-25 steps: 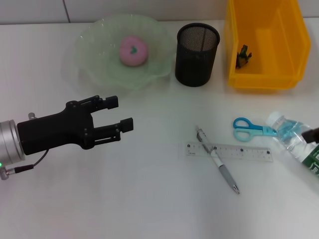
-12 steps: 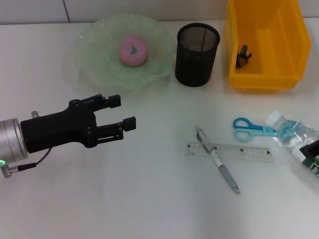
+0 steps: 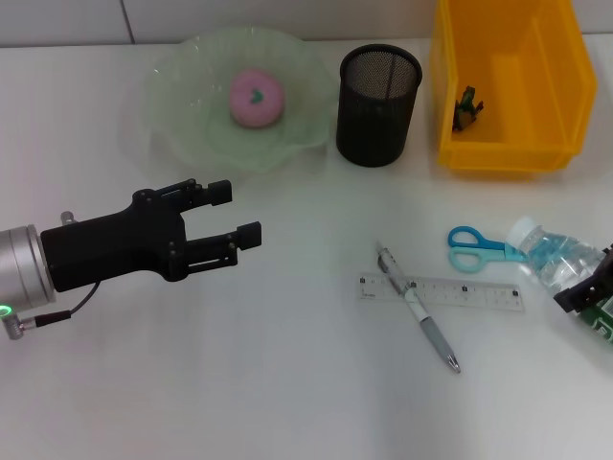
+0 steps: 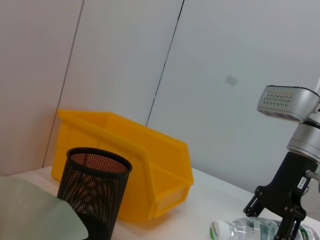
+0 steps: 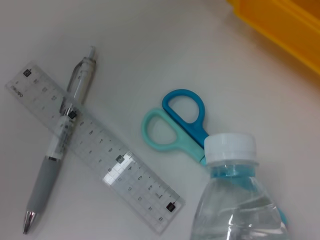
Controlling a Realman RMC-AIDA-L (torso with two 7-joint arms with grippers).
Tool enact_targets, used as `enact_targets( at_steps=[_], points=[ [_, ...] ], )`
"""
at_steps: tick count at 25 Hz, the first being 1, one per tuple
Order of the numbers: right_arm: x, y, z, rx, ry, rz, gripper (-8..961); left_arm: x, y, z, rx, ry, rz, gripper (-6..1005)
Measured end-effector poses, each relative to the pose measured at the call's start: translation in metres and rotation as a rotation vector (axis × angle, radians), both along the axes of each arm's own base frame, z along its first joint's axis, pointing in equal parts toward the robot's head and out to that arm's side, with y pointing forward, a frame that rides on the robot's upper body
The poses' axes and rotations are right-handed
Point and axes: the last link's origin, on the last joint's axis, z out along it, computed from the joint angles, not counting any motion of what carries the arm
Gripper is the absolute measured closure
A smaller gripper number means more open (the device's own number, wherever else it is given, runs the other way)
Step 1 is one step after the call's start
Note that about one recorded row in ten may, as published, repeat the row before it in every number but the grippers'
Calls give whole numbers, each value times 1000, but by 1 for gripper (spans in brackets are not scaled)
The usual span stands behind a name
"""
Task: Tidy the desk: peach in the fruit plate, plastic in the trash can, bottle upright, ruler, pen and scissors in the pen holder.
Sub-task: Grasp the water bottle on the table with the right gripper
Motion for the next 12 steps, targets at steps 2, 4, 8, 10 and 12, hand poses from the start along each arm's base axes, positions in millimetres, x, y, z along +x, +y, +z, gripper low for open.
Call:
enact_targets(
  at_steps=[2,4,8,10,12],
  points=[
    [0,0,0,0,-1,0,137,0,0,0,1,1,0,243],
    [0,0,0,-1,-2,3,138,0,0,0,1,1,0,244],
    [1,0,1,0,2,14,142,0,0,0,1,1,0,245],
    [1,0,2,3,6,18,146,0,0,0,1,1,0,245],
    [1,0,3,5,9,22,150,0,0,0,1,1,0,246]
  ],
)
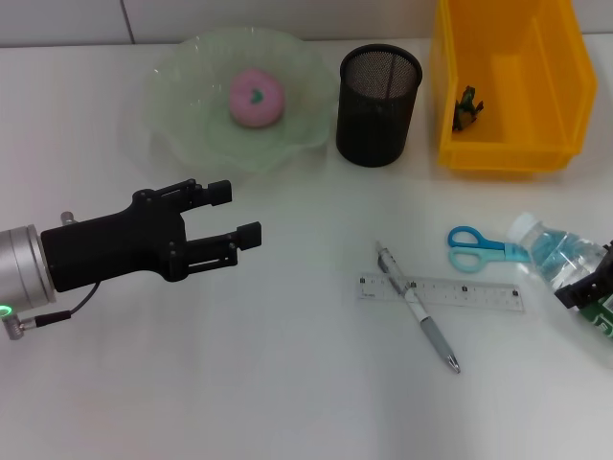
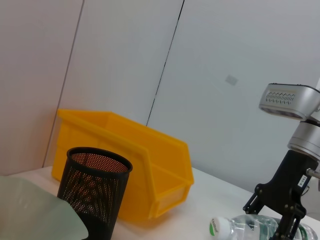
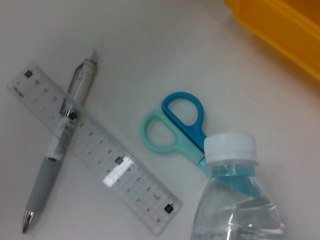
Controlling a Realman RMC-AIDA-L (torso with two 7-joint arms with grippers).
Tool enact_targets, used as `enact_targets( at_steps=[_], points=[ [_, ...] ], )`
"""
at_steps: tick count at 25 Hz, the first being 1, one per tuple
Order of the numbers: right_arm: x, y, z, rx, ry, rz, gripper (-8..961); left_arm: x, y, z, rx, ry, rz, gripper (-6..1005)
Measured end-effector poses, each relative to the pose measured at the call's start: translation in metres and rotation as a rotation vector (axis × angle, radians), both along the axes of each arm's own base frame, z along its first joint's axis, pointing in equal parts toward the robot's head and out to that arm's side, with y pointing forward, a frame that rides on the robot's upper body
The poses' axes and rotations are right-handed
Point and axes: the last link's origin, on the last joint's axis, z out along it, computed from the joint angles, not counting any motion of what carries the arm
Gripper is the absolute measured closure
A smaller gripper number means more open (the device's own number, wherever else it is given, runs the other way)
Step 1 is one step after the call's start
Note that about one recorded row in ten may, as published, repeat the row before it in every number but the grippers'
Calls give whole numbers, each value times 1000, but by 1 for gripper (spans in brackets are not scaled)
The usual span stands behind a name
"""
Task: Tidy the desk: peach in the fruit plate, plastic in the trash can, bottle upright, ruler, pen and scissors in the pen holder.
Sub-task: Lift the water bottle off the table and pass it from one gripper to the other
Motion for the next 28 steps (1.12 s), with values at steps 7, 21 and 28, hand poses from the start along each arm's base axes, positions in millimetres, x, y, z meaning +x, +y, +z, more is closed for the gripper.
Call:
enact_targets(
  at_steps=[7,21,28],
  points=[
    [-5,-13,22,76,110,76,155,1,0,1,2,-9,0,248],
    [32,-67,62,351,580,335,159,8,3,2,-5,-27,-28,251],
    [39,-70,55,465,756,479,159,11,3,1,-6,-36,-34,253]
  ],
)
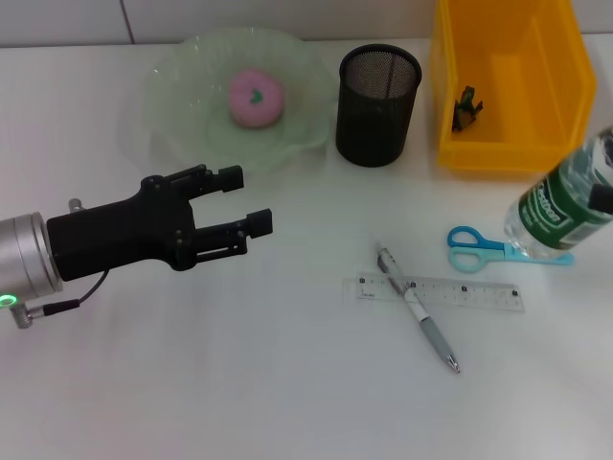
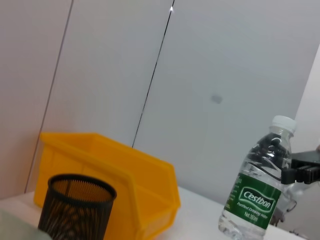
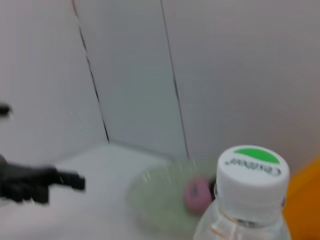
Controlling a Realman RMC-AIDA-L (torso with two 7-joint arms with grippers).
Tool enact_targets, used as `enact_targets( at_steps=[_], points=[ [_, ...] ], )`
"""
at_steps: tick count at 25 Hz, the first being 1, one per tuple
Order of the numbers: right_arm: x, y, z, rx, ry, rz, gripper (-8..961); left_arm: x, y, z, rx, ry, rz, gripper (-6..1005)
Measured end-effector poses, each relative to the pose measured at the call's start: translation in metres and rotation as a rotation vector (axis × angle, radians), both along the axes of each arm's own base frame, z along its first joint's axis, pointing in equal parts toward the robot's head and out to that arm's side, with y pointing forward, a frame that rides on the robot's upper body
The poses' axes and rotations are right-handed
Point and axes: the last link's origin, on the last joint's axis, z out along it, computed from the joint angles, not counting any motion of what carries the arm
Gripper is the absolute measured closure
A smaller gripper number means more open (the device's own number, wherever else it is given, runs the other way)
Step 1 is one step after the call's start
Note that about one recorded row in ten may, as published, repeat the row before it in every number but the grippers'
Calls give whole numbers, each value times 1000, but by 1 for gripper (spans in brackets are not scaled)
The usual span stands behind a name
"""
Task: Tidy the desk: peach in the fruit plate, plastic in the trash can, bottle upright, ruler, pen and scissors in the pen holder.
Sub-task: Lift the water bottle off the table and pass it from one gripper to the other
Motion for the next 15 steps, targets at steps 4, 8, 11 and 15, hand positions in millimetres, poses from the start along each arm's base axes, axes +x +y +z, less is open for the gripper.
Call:
enact_targets(
  at_steps=[4,8,11,15],
  points=[
    [1,3,-21,62,98,103,159,5,1,2,19,-33,-12,254],
    [-4,8,-42,77,151,163,159,11,3,7,41,-77,-25,255],
    [-8,11,-51,77,172,189,159,15,4,11,56,-109,-36,256],
    [-17,17,-67,66,200,228,159,31,8,20,83,-185,-101,257]
  ],
)
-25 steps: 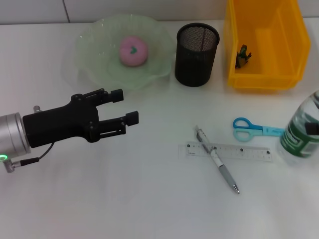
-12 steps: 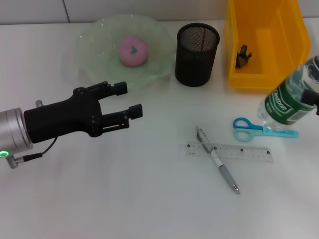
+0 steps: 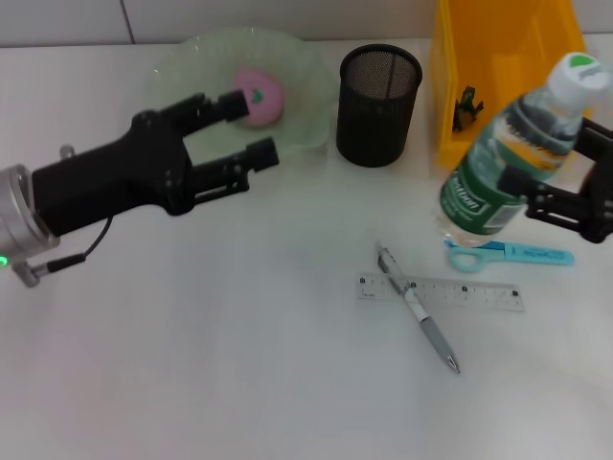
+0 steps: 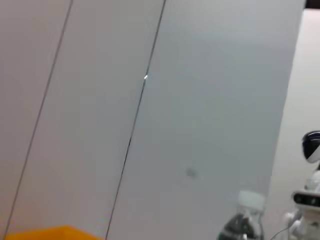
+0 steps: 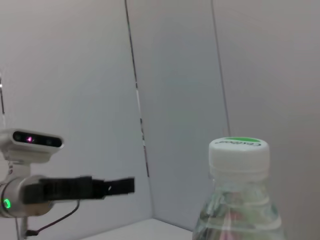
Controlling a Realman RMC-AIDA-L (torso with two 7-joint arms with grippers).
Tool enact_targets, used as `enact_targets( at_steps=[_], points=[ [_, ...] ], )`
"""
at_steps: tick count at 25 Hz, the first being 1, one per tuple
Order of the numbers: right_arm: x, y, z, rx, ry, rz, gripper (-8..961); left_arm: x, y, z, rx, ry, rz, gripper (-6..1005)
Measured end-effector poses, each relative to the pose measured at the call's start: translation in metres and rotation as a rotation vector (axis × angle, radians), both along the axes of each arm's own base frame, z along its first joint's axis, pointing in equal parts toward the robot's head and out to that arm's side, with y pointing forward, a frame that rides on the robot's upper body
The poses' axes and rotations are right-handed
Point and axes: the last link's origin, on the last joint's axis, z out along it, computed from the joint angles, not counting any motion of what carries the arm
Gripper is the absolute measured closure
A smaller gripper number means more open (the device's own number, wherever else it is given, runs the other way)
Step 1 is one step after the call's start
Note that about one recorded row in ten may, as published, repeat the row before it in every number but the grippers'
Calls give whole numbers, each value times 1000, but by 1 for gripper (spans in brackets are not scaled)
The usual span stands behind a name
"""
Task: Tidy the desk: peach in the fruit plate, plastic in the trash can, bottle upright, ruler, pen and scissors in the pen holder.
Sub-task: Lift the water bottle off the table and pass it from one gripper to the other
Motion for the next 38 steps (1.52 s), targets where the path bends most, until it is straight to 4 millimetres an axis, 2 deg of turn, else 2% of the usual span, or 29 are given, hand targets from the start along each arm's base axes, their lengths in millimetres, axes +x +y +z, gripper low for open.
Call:
enact_targets(
  at_steps=[2,5,7,9,10,18,28,38],
  points=[
    [-5,3,-7,-7,10,18,159,0,0,0,0,0,0,258],
    [-12,8,-18,-22,27,40,159,18,8,-5,2,-26,-62,259],
    [-16,11,-25,-33,32,51,159,18,8,-5,2,-26,-62,259],
    [-21,15,-32,-47,28,62,159,21,10,-9,-2,-27,-73,260],
    [-23,17,-36,-61,24,66,159,27,15,-17,2,-14,-101,260],
    [-45,27,-70,-148,-7,114,158,31,20,-28,17,37,-122,262],
    [-57,37,-90,-177,-52,123,158,32,18,-33,1,51,-129,265],
    [-66,41,-99,-189,-58,141,158,33,19,-37,-8,64,-131,267]
  ],
)
